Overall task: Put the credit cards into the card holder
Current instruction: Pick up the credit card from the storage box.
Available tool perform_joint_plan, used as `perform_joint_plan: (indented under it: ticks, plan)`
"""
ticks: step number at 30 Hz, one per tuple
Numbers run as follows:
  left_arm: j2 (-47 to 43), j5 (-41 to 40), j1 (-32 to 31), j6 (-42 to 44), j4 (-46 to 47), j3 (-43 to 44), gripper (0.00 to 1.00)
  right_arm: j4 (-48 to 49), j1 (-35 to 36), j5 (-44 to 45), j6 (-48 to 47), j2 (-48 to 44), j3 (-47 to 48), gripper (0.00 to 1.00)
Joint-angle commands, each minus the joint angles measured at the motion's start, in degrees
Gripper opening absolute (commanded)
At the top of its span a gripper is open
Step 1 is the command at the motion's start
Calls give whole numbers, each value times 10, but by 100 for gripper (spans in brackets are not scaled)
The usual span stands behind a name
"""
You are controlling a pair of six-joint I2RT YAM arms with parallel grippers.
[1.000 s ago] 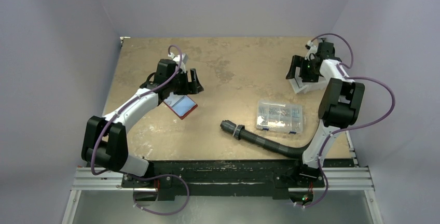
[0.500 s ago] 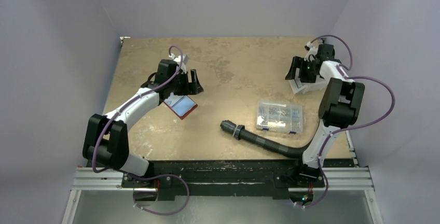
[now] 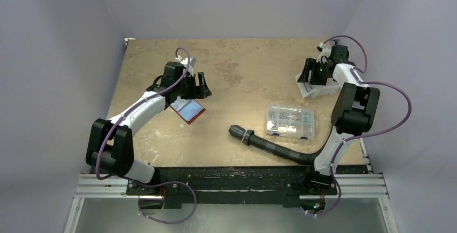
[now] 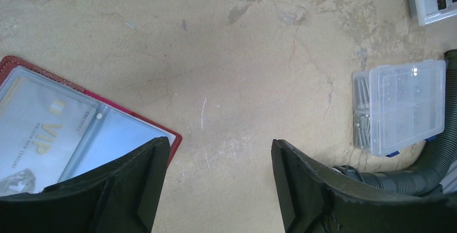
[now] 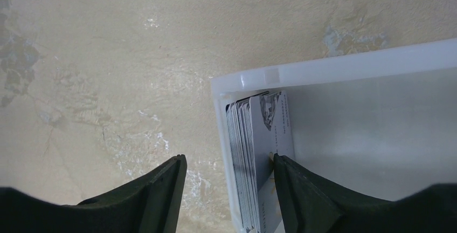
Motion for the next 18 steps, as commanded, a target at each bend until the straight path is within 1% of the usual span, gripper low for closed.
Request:
perform_joint_plan:
  ticks: [1,11,18]
  plan:
    - [3,11,-4,1,24,10,73,7,0,-26,4,-32,-3,67]
    - [6,15,-4,0,26,9,73,6,-4,-30,8,-24,-3,49]
    - [10,20,-5,-1,27,9,73,7,-9,-37,10,-25,-4,43]
